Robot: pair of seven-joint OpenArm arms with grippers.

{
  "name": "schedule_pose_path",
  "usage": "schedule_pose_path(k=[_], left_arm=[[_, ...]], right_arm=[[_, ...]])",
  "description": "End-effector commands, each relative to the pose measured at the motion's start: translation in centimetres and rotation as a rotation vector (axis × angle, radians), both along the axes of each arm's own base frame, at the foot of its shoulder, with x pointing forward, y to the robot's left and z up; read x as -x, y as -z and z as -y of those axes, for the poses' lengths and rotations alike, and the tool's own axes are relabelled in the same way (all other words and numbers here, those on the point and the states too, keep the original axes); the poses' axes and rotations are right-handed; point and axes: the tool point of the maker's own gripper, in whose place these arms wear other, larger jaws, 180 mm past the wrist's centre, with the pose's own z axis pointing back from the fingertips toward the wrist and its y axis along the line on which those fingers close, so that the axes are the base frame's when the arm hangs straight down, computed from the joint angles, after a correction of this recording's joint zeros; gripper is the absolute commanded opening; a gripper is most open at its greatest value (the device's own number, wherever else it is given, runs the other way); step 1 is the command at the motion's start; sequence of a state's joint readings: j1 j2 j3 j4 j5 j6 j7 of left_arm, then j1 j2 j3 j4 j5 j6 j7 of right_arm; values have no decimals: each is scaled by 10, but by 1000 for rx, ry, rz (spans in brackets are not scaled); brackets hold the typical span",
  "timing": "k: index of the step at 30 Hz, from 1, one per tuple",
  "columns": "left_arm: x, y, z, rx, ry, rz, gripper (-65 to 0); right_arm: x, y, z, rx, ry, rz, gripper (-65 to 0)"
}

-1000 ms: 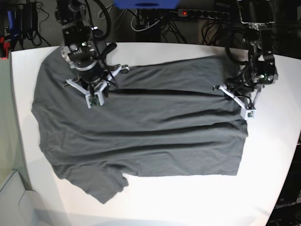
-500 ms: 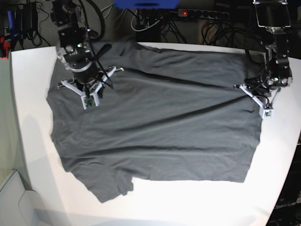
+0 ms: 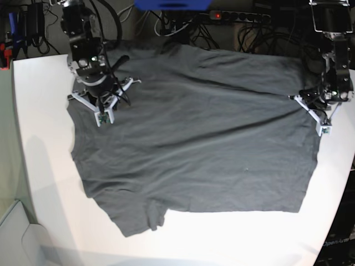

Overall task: Layout the t-shirt on the table in an organized manner, then fold the t-shirt properly
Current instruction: 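Drag the t-shirt with both grippers, spreading it wider, then slide the left gripper along the t-shirt side toward the hem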

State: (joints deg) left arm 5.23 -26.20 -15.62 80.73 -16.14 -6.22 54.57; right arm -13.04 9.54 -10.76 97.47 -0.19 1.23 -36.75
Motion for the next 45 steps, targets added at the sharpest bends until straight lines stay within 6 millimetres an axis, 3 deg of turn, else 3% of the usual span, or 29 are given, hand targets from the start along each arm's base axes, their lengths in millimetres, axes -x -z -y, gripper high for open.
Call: schedule_pose_path(k=[1,7,12,19,24,29,35,45], left_arm=[[-7,-12,-7,-22,2,26,-649],[-10,-13,-3,-13,3,35,-649],[-27,-41,8,-29,48,123,-649],[-52,-67,21,-21,66,214,-649],[-70,-78,5,27,-44,277,-649],[-96,-84,5,74,-86,315,-649],[-134,-77,29,196,-129,323,-649],[-185,-64,47,256,-130,356,-649]], right_arm=[[-7,-4,2,6,1,26,-650],[-11,15,9,22,13,-20,-650],[-20,18,19,43,19,-24,-650],[-31,20,60,58,141,-28,-650],[-33,12,84,68,203,-8,-650],[-46,-20,79,54,198,85,-650],[-56,-48,64,22,186,164,-650],[-55,-46,59,19,174,158,-650]])
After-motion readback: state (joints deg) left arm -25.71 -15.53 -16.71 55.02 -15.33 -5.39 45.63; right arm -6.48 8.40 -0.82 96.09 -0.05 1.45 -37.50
